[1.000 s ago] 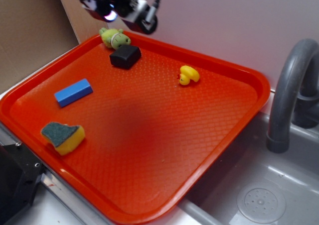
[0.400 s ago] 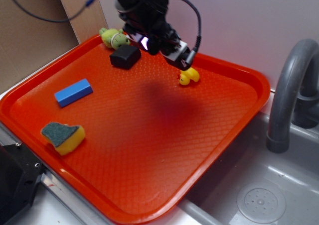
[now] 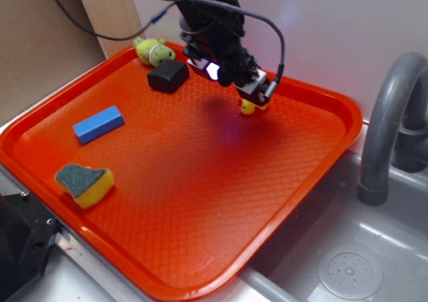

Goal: Grab the yellow duck.

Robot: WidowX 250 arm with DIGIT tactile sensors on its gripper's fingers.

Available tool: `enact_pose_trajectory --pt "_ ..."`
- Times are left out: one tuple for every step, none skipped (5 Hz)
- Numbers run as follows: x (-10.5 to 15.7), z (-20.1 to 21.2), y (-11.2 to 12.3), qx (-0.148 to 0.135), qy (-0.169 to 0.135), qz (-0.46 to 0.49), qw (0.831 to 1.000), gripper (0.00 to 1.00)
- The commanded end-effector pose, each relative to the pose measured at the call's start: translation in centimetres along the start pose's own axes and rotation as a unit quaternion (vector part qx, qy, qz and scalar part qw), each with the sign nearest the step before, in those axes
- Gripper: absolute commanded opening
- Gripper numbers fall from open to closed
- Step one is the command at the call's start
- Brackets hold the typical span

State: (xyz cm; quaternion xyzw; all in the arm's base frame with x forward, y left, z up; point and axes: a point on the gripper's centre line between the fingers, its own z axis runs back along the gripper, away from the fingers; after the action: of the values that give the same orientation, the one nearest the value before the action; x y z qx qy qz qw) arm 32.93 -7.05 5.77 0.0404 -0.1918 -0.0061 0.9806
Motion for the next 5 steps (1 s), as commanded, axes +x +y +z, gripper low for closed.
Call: enact_pose_trajectory --pt "1.7 0.4 -1.3 -0.037 -0.035 0.004 0.999 1.00" --pt "1.9 -0.2 -1.1 -0.011 -0.032 0.007 0.999 1.00" --pt "1.7 -0.7 -0.8 -0.003 -0.037 0.013 0.999 0.00" --pt "1.5 -0.6 -1.1 -0.003 -0.040 0.010 0.999 0.00" --pt "1.3 -0.4 -1.1 0.004 -0.037 0.011 0.999 0.00"
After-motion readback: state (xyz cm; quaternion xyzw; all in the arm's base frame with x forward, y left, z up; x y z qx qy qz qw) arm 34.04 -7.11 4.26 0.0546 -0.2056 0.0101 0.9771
